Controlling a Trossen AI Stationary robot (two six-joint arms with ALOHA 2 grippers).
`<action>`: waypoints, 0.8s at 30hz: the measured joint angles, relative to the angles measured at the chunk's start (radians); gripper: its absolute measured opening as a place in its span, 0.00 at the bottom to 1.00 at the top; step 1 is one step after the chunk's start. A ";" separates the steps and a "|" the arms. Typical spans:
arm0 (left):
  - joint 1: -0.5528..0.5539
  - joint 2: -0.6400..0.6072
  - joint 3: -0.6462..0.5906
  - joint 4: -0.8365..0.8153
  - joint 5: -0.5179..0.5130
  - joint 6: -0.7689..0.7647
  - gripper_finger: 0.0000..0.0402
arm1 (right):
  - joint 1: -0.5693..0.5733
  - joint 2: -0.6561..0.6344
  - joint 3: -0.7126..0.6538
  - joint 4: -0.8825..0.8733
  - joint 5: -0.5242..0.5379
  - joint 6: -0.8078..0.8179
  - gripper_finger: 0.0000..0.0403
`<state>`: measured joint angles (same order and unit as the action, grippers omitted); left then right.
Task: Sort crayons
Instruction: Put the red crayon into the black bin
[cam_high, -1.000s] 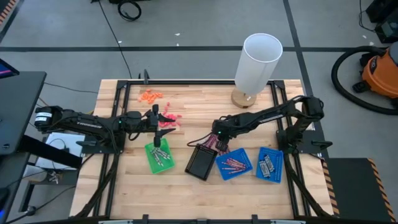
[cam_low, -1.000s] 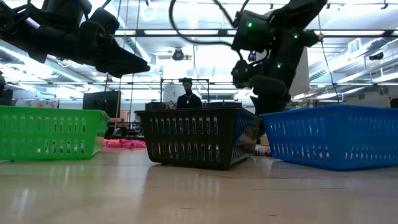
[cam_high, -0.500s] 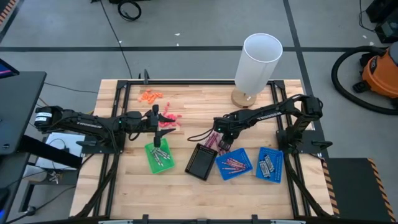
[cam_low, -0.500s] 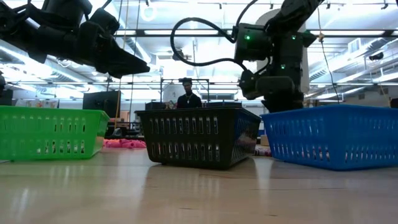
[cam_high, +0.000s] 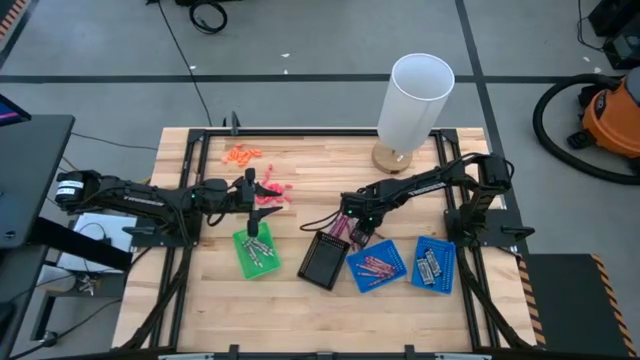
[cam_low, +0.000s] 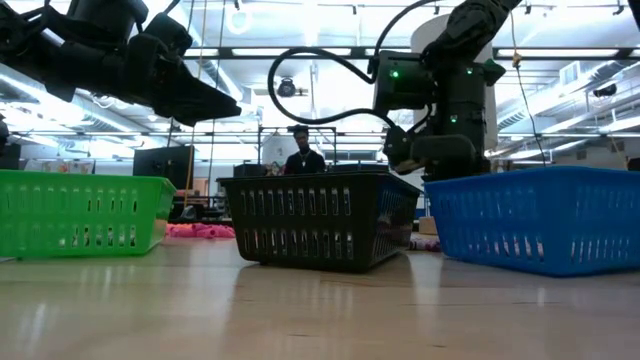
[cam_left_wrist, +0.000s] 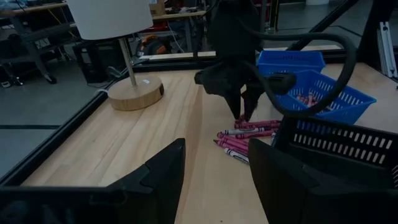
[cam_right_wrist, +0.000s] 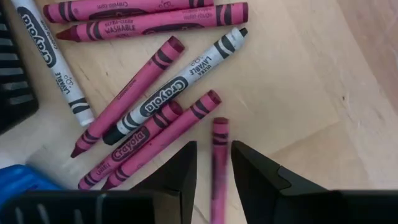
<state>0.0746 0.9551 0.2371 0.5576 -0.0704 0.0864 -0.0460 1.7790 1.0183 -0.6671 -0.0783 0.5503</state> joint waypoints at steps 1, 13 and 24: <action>0.000 0.000 0.000 0.000 0.000 0.000 0.47 | 0.000 0.000 0.000 0.000 0.001 0.000 0.27; 0.000 0.000 0.000 -0.002 0.000 0.001 0.47 | 0.001 0.001 -0.001 -0.002 0.079 -0.028 0.07; 0.000 0.000 0.000 -0.001 0.000 0.002 0.47 | 0.007 -0.080 0.039 -0.020 0.118 -0.098 0.09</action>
<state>0.0746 0.9552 0.2371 0.5564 -0.0704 0.0885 -0.0393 1.6990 1.0573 -0.6873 0.0395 0.4524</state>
